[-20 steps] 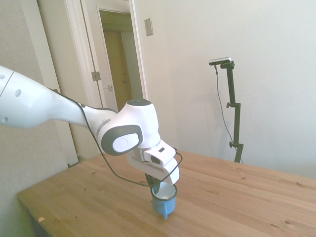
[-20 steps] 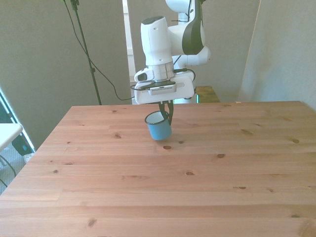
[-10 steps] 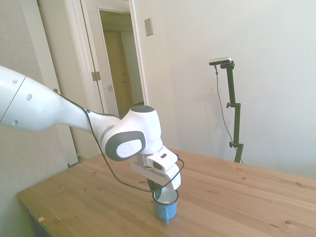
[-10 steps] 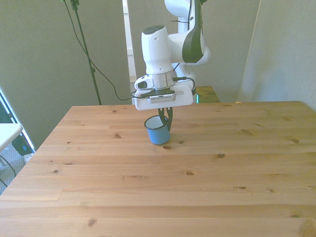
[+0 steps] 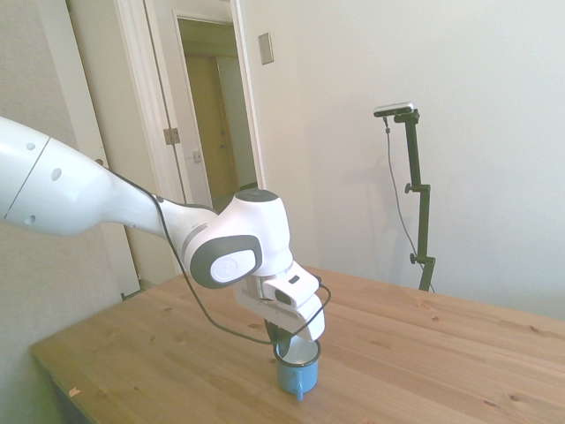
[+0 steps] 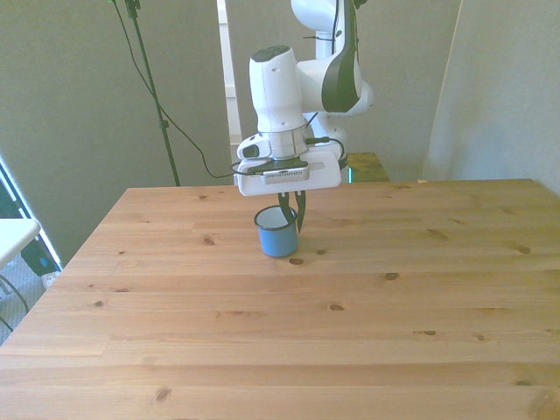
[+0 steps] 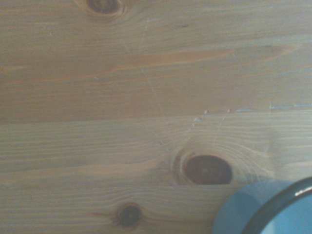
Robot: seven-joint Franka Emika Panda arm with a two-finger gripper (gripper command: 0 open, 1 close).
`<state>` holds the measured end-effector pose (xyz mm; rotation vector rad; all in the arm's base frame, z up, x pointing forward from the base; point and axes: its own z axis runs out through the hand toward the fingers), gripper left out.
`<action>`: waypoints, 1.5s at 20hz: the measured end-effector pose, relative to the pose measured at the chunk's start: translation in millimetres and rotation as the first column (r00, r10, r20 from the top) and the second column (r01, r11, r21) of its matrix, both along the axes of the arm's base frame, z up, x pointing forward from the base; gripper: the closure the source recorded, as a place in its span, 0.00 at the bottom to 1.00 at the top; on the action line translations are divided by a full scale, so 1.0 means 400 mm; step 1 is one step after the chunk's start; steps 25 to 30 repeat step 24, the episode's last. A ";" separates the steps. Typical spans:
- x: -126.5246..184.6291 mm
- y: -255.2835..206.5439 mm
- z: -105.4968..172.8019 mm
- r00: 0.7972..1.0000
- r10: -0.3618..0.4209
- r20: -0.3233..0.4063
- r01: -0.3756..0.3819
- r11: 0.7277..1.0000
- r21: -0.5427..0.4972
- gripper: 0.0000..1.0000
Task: Flip the mug upright
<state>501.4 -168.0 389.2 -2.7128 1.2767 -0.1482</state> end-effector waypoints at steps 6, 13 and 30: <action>-0.012 -0.013 0.014 1.000 -0.008 0.004 0.008 1.000 0.002 0.00; -0.091 0.013 0.129 0.999 0.009 0.046 -0.010 1.000 0.020 0.00; -0.222 0.142 0.134 0.995 0.089 0.045 -0.090 0.996 0.019 0.00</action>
